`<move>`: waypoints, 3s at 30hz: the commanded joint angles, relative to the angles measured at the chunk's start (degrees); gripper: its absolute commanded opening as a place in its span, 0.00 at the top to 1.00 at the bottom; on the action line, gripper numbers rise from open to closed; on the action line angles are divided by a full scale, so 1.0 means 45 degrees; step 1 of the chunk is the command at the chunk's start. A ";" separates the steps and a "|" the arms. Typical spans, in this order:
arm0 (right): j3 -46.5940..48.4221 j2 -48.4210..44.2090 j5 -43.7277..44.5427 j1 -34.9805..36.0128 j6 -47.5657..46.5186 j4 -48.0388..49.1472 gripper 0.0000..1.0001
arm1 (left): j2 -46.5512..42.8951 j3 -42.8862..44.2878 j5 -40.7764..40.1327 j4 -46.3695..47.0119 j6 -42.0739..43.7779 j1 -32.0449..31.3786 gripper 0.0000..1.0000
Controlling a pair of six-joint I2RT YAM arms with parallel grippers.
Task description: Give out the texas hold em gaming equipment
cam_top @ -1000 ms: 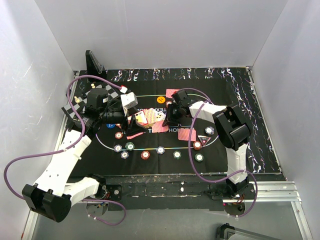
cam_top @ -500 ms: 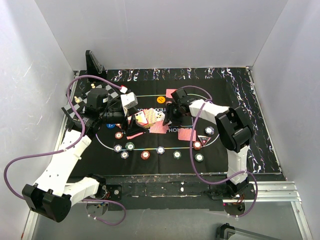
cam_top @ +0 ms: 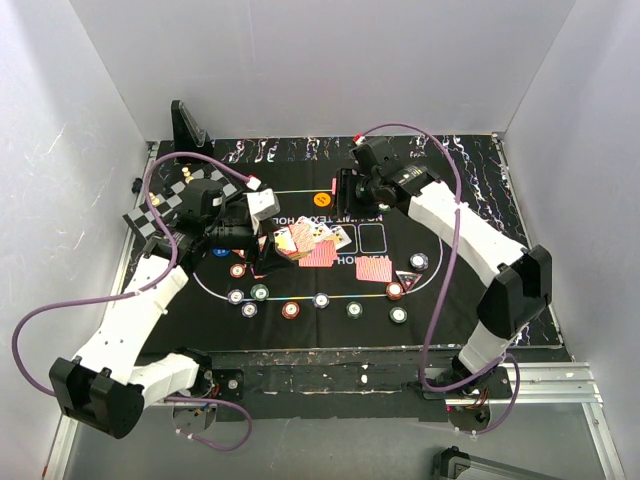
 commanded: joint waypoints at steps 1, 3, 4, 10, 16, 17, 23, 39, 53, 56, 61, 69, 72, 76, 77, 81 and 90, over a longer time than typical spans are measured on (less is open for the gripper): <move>0.1060 -0.0376 0.1241 0.1001 -0.0916 -0.2392 0.42 | 0.0426 0.0411 0.0626 -0.0064 0.0641 0.0066 1.00; 0.1567 -0.0357 0.1749 0.1391 -0.1014 -0.2841 0.42 | 0.0505 0.0510 0.0647 -0.0163 0.0760 0.0066 1.00; 0.1782 -0.0299 0.1926 0.1529 -0.1072 -0.3017 0.42 | 0.0525 0.0510 0.0647 -0.0164 0.0799 0.0047 1.00; 0.3032 0.0189 0.2299 0.2641 -0.1190 -0.3798 0.42 | 0.0466 0.0510 0.0530 -0.0125 0.0877 0.0046 1.00; 0.3815 0.0346 0.2299 0.3658 -0.0858 -0.3917 0.42 | 0.0486 0.0490 0.0490 0.0070 0.0858 0.0027 1.00; 0.3951 0.0404 0.2241 0.3755 -0.0819 -0.3917 0.42 | 0.0486 0.0471 0.0471 0.0109 0.0819 0.0046 1.00; 0.4771 0.0872 0.1793 0.4088 -0.0507 -0.3957 0.42 | 0.0564 0.0685 0.0451 0.0383 0.0565 0.0046 1.00; 0.0893 -0.3184 -0.1324 0.0966 0.0564 -0.1580 0.27 | 0.0076 0.0666 0.0412 0.0403 0.0389 0.0027 1.00; -0.4074 -0.3268 -0.8656 0.0378 0.6033 0.9318 0.14 | 0.0271 0.1096 0.0354 0.0442 0.0194 0.0046 1.00; -0.4309 -0.2936 -0.8931 0.0397 0.6933 1.0513 0.14 | 0.0232 0.1037 0.0373 0.0539 0.0116 0.0046 1.00; -0.4251 -0.2409 -0.9341 0.0592 0.7775 1.1474 0.21 | 0.0193 0.0940 0.0276 0.0637 0.0057 0.0027 1.00; -0.4036 -0.2017 -0.9458 0.1022 0.7872 1.1141 0.43 | 0.0447 0.1251 -0.0037 0.0774 0.0193 0.0046 1.00; -0.3822 -0.1998 -0.9420 0.1100 0.7814 1.0907 0.50 | 0.0583 0.1408 -0.0057 0.0754 0.0155 0.0046 1.00; -0.3723 -0.2017 -0.9342 0.1081 0.7755 1.0673 0.74 | 0.0526 0.1311 -0.0076 0.0755 0.0057 0.0046 1.00; -0.3762 -0.2037 -0.9342 0.1100 0.7755 1.0634 0.81 | 0.0486 0.1291 -0.0076 0.0754 0.0018 0.0046 1.00; -0.3879 -0.2115 -0.9342 0.1061 0.7522 1.0245 0.99 | 0.0447 0.1291 -0.0621 0.0735 -0.0623 0.0046 0.56; -0.4720 -0.2994 -0.9089 0.0300 0.5300 0.7613 0.99 | 0.0173 0.1954 -0.1307 -0.0299 -0.2048 0.0435 0.02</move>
